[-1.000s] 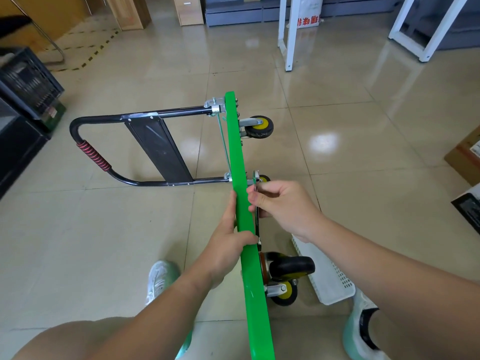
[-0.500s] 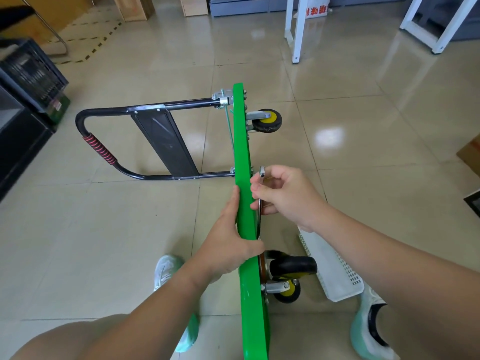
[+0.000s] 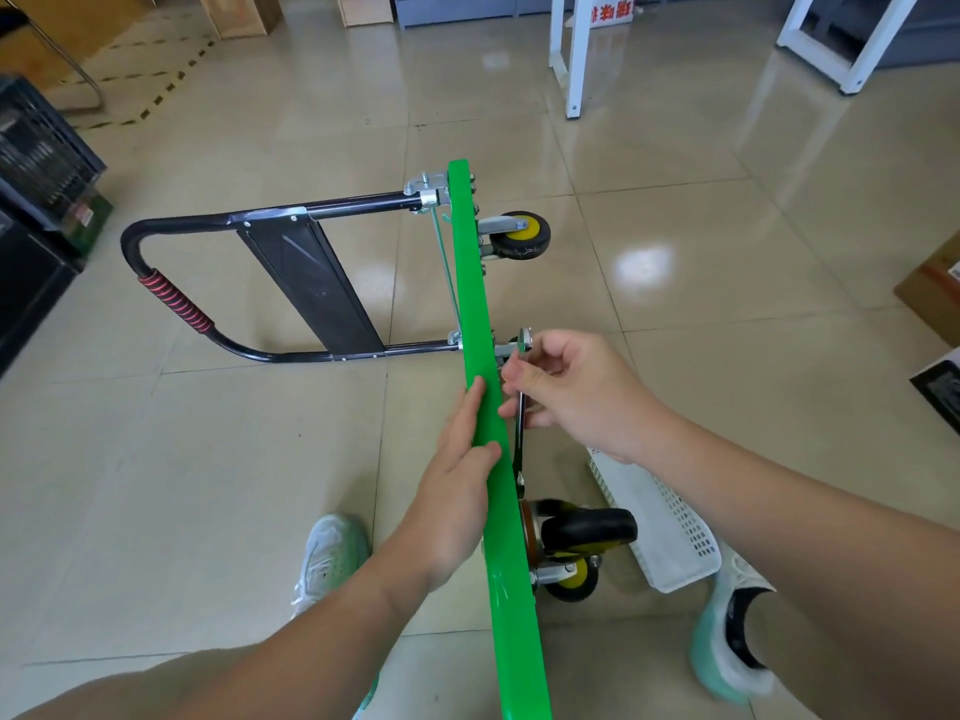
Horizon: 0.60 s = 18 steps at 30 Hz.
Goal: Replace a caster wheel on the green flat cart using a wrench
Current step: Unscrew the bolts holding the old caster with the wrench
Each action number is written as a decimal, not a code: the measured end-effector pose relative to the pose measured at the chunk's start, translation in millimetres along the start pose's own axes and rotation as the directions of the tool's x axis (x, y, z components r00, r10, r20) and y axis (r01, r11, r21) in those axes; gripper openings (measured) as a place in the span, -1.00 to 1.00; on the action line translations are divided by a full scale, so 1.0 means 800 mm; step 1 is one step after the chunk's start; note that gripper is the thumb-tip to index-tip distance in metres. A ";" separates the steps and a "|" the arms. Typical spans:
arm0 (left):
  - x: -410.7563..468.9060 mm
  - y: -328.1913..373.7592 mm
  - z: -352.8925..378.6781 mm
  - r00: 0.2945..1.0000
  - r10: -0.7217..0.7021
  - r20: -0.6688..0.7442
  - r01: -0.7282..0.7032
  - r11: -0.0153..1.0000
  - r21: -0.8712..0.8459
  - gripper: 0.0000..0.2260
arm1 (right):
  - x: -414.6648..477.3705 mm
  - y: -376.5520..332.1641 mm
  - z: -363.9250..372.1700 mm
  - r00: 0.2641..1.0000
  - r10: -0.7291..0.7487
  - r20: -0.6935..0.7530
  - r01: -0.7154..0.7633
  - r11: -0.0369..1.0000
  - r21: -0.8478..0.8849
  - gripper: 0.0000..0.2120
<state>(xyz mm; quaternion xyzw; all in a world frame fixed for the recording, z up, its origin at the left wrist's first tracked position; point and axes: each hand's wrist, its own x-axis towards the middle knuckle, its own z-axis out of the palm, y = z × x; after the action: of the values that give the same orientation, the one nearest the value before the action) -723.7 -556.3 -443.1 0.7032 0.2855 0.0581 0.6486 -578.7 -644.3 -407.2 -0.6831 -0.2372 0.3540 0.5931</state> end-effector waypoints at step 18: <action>0.003 -0.020 0.022 0.981 0.186 -0.062 -0.160 0.944 0.289 -0.47 | 0.010 0.000 0.002 0.999 -0.015 -0.048 0.012 0.998 -0.060 -0.85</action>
<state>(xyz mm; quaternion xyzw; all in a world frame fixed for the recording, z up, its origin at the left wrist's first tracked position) -718.7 -570.6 -461.3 0.8077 0.2565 0.1046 0.5204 -574.5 -637.1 -408.8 -0.7074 -0.2378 0.3259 0.5803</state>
